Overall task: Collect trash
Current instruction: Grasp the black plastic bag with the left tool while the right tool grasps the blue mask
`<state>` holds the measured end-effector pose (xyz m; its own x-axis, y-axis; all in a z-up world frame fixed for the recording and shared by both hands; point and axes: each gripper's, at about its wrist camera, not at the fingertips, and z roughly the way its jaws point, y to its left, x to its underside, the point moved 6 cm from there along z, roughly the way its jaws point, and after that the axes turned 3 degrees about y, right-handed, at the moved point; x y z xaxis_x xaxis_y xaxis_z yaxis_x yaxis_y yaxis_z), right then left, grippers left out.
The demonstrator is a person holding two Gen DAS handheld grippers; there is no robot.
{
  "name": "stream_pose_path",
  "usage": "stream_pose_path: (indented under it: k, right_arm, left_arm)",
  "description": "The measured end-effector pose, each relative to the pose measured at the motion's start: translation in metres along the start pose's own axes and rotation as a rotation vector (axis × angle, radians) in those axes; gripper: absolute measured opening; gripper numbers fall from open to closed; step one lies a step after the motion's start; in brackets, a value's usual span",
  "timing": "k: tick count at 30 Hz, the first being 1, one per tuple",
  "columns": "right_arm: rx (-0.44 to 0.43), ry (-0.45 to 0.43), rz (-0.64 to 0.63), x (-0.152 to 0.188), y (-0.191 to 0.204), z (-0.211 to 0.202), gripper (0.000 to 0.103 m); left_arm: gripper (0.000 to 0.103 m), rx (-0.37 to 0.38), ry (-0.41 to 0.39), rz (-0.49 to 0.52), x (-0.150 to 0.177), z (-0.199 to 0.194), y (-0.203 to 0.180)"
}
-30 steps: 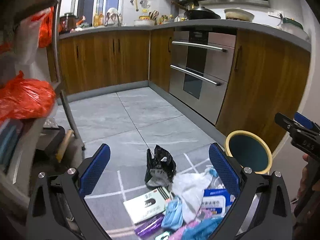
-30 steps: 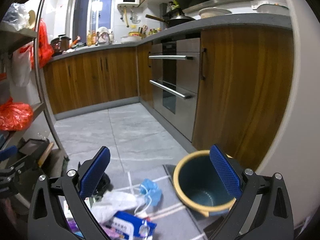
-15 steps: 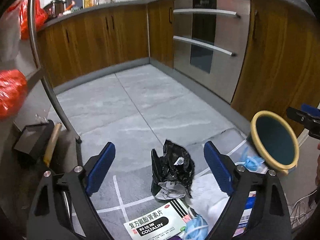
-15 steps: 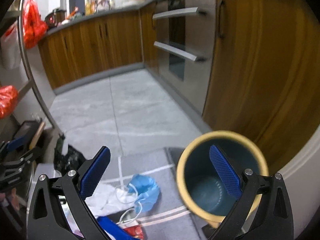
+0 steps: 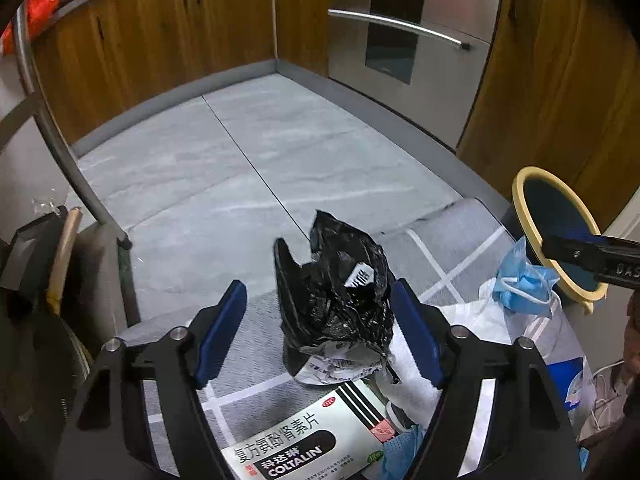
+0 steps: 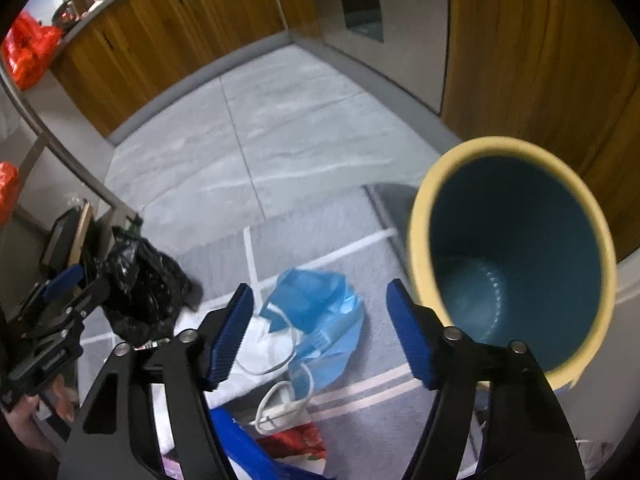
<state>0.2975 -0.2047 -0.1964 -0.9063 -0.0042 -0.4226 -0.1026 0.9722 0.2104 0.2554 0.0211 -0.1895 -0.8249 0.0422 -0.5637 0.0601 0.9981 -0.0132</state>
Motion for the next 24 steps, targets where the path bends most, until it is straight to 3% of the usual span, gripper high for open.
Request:
stream_pose_path:
  k: [5, 7, 9, 11, 16, 24]
  right_arm:
    - [-0.026, 0.060, -0.036, 0.007, 0.010, 0.017, 0.063]
    - [-0.017, 0.100, -0.043, 0.012, 0.012, 0.025, 0.056]
    - [-0.013, 0.140, -0.042, 0.018, 0.013, 0.031, 0.040]
    - [-0.015, 0.154, -0.041, 0.020, 0.015, 0.034, 0.030]
    - [-0.014, 0.155, -0.038, 0.020, 0.017, 0.032, 0.015]
    - [-0.023, 0.118, -0.042, 0.016, 0.016, 0.013, 0.013]
  left_arm:
    - [0.057, 0.016, 0.067, 0.037, 0.010, 0.019, -0.008]
    - [0.053, 0.014, 0.082, 0.054, 0.013, 0.023, -0.010]
    - [0.047, 0.020, 0.090, 0.069, 0.016, 0.024, -0.012]
    - [0.042, 0.033, 0.095, 0.072, 0.017, 0.023, -0.012]
    - [0.034, 0.036, 0.089, 0.072, 0.015, 0.020, -0.013]
    - [0.029, -0.004, 0.040, 0.076, 0.007, 0.007, -0.012]
